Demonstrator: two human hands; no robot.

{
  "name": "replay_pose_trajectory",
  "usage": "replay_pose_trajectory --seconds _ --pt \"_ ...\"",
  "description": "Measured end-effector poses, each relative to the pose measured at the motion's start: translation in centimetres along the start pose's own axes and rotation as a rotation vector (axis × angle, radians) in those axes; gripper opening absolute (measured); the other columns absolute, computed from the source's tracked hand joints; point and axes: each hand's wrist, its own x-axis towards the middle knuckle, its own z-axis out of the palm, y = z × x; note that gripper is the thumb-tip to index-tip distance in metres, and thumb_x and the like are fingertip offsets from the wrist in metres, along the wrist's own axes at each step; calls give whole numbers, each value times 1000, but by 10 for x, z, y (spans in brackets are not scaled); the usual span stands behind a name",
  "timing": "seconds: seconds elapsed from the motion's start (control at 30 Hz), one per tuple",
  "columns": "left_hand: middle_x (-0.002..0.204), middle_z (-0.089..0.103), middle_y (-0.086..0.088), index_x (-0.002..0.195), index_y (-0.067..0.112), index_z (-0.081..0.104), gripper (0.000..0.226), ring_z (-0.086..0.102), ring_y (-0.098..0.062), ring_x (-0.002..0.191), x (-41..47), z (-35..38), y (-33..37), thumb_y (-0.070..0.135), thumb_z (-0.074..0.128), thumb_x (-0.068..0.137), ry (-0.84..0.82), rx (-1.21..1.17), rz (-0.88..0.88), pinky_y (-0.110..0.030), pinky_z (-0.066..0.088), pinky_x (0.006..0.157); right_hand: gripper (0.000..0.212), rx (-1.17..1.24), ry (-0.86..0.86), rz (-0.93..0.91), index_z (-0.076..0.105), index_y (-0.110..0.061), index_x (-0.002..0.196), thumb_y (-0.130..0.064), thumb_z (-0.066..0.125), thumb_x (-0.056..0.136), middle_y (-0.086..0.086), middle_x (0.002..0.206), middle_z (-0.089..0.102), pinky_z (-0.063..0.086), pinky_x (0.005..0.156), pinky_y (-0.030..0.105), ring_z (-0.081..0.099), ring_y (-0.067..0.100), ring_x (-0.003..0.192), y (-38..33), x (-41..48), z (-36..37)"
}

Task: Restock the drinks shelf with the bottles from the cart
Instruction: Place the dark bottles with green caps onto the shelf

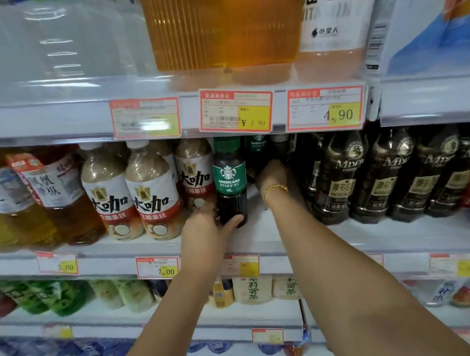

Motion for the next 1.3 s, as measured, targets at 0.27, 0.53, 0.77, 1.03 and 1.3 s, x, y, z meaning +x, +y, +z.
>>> replay_pose_trajectory --seconds 0.27,0.53,0.77,1.03,1.3 --pt "89 71 -4 98 10 63 44 65 -19 80 0 3 0 46 71 75 33 3 0 -34 53 68 41 5 8 19 59 4 121 -16 66 85 18 128 59 44 90 29 57 29 119 3 8 7" --pt "90 71 -4 98 9 62 42 65 -20 82 -2 2 3 44 71 76 16 -16 -19 -37 53 71 31 87 -120 -16 65 -8 112 -16 66 82 14 119 66 49 89 33 62 25 102 10 1 -6" --pt "87 70 -9 98 6 61 44 64 -24 79 -3 -3 8 42 71 76 -9 -17 -36 -38 53 70 56 101 -69 -285 55 -10 122 -54 50 88 6 104 66 46 75 26 60 21 102 8 -95 -19" --pt "101 70 -10 113 11 63 27 64 -28 92 -8 -13 8 23 59 89 -105 42 72 -29 46 76 46 -125 -29 -256 57 -3 114 -35 68 83 15 116 63 44 89 34 51 31 116 8 -81 -1" --pt "103 71 -8 116 11 62 29 65 -26 94 -5 -11 7 18 56 89 -97 62 58 -30 49 78 34 -128 -66 -246 59 1 111 -24 61 88 20 112 65 46 86 36 57 35 109 -4 -56 19"
